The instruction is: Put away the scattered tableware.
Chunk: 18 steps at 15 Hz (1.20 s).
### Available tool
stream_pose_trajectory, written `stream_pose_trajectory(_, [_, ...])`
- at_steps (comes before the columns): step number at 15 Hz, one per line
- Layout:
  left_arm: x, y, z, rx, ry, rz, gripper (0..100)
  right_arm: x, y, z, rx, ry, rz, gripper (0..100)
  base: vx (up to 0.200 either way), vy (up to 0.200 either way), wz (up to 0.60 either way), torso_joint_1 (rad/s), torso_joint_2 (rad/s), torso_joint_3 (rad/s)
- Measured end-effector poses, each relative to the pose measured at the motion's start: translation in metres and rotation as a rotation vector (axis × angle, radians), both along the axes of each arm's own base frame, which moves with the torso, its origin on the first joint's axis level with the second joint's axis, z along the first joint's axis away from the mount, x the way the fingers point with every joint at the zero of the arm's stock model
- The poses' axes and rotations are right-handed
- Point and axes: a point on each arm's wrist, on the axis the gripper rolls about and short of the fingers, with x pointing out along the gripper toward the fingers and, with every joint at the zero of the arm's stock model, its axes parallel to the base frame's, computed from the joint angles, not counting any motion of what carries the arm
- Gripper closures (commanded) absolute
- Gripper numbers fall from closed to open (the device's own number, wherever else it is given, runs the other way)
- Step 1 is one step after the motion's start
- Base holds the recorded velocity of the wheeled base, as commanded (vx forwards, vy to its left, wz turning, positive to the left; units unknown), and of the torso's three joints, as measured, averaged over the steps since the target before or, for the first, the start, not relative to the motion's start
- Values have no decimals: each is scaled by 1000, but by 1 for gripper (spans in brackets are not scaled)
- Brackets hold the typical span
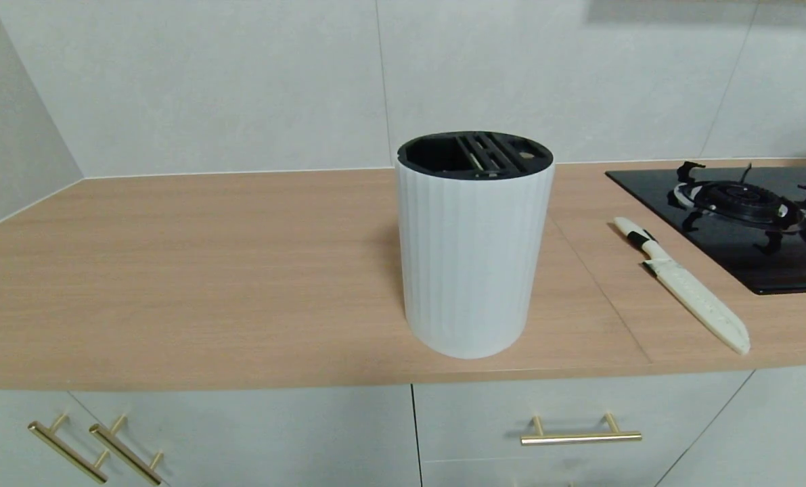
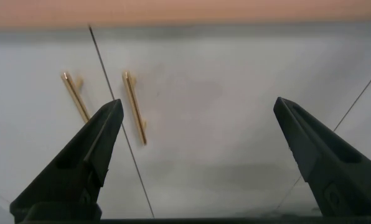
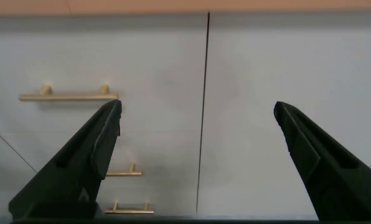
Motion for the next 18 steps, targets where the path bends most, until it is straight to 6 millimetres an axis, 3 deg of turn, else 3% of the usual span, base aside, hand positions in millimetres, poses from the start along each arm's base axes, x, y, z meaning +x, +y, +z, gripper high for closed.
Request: stream_pose_trajectory(18, [0, 0, 0, 0, 0, 0, 0, 0, 0, 0, 1, -1, 0, 0, 0, 0, 0, 244, -536, -292])
